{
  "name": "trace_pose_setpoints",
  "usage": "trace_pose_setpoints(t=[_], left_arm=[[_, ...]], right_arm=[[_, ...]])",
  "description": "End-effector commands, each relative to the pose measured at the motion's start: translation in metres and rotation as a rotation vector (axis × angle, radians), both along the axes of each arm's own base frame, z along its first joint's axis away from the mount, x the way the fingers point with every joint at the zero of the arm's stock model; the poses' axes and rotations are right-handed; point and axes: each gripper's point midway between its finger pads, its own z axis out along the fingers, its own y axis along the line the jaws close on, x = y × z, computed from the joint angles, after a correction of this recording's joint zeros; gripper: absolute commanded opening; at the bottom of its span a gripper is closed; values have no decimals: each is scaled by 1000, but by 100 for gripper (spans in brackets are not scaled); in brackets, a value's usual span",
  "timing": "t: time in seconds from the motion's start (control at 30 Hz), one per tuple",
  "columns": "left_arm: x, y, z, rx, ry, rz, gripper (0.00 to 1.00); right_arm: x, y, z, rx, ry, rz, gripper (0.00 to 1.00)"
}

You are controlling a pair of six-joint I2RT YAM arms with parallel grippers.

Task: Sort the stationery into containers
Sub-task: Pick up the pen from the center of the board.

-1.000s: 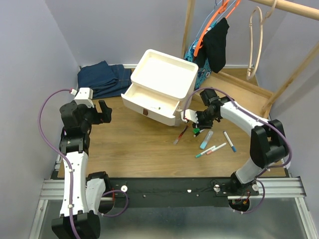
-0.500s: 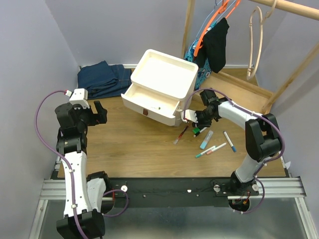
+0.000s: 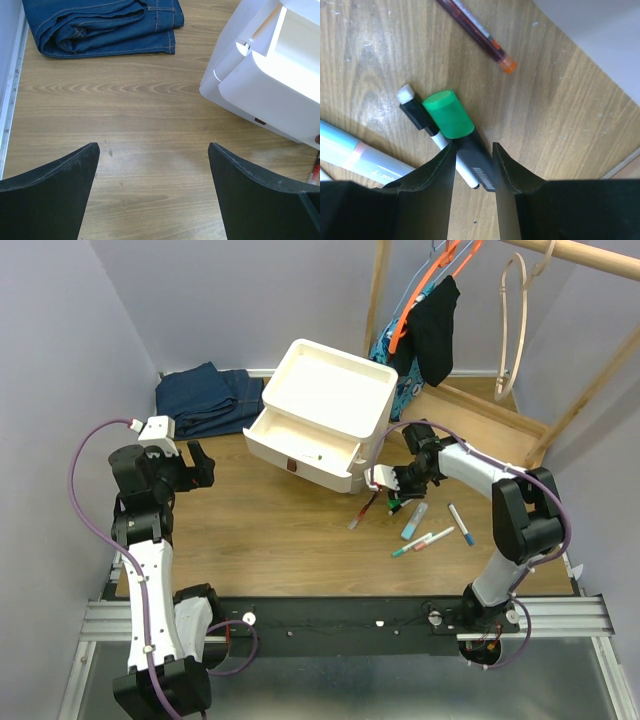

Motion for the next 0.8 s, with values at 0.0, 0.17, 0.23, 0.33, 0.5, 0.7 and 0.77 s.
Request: trace_pose_setpoints(t=[0.0,0.17,0.23,0.33,0.5,0.7,0.77], left_arm=[[4,-3,15,-12,-44,-22,99],[4,-3,16,-12,-45,-23,99],[4,-4,14,-14,-43,-22,99],[4,-4,13,-22,-43,-23,99],[7,-7,17,-34,-61,-33,99],[12,-10,21,-58,-85,-46,99],[13,-10,23,-60,-95,-48,99]], right_arm=[[-37,-20,-39,-81,185,-4,43],[-46,-25,-45,-106,238,-10,33],[-47,-25,-46,-104,247,-20,24],[-43,-22,-36,-79,234,-40,12],[-44,-12,14,12,184,-58,7],[-73,8,128,230,46,-26,8],[-79,15,162,312,-6,-36,7]])
